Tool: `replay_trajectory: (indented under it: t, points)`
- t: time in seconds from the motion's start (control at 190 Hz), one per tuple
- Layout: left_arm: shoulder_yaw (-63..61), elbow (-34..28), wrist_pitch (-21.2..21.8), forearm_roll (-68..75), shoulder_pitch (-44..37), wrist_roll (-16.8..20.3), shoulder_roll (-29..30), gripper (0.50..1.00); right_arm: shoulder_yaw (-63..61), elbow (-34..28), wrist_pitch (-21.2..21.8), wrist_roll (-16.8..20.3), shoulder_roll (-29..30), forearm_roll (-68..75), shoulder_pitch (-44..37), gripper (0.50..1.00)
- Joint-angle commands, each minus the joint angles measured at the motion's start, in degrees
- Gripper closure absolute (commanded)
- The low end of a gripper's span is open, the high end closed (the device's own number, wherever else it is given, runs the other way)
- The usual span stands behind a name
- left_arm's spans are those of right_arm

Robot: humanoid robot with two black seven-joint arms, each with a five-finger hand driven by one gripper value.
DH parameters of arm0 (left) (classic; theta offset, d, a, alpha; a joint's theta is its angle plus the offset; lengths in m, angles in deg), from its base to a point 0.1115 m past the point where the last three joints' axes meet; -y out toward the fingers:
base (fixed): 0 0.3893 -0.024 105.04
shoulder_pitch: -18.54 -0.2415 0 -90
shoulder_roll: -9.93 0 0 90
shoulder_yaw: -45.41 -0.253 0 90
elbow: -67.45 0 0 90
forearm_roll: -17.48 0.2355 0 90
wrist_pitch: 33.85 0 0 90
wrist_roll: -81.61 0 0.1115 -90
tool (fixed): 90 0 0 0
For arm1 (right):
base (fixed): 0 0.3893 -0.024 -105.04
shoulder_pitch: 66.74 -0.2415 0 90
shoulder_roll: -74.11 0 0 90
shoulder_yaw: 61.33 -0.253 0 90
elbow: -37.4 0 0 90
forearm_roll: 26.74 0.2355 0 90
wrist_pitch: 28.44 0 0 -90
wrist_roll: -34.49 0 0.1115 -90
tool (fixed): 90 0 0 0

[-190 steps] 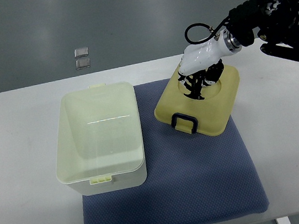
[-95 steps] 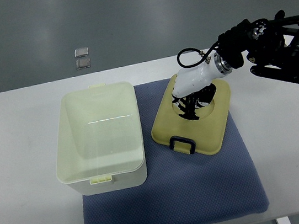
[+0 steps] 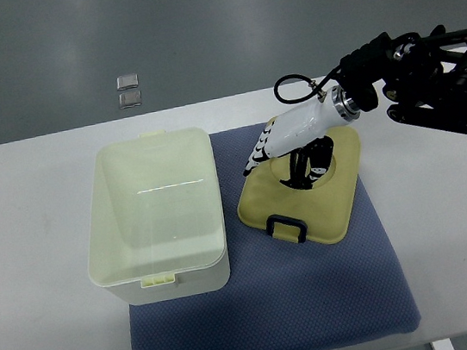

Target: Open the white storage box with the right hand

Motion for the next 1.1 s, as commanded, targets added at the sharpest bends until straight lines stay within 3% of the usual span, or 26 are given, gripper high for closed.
replay_trajectory:
  t: [0.0, 0.173, 0.373, 0.541, 0.756, 0.819, 1.092]
  points:
    - [0.0, 0.0, 0.0, 0.1, 0.0, 0.0, 0.0, 0.500, -1.6, -0.5, 1.4, 0.0, -0.3, 4.4, -0.8, 0.574]
    - [0.0, 0.0, 0.0, 0.0, 0.0, 0.0, 0.0, 0.500, -12.4, -0.4, 5.0, 0.0, -0.6, 17.0, 1.5, 0.574]
    - [0.0, 0.0, 0.0, 0.1, 0.0, 0.0, 0.0, 0.500, -26.9, 1.9, 5.8, 0.0, -0.7, 34.5, 15.0, 0.574]
    - [-0.1, 0.0, 0.0, 0.0, 0.0, 0.0, 0.0, 0.500, -37.1, 7.6, 4.8, 0.0, 0.4, 49.0, 24.4, 0.574]
    - [0.0, 0.0, 0.0, 0.1, 0.0, 0.0, 0.0, 0.500, -40.4, 18.5, 2.8, 0.0, 5.2, 72.2, 29.2, 0.574]
    - [0.0, 0.0, 0.0, 0.0, 0.0, 0.0, 0.0, 0.500, -40.4, 21.6, 1.3, 2.1, 5.6, 78.6, 30.1, 0.574]
    - [0.0, 0.0, 0.0, 0.0, 0.0, 0.0, 0.0, 0.500, -40.4, 22.3, 0.2, 4.0, 6.0, 92.4, 32.5, 0.572]
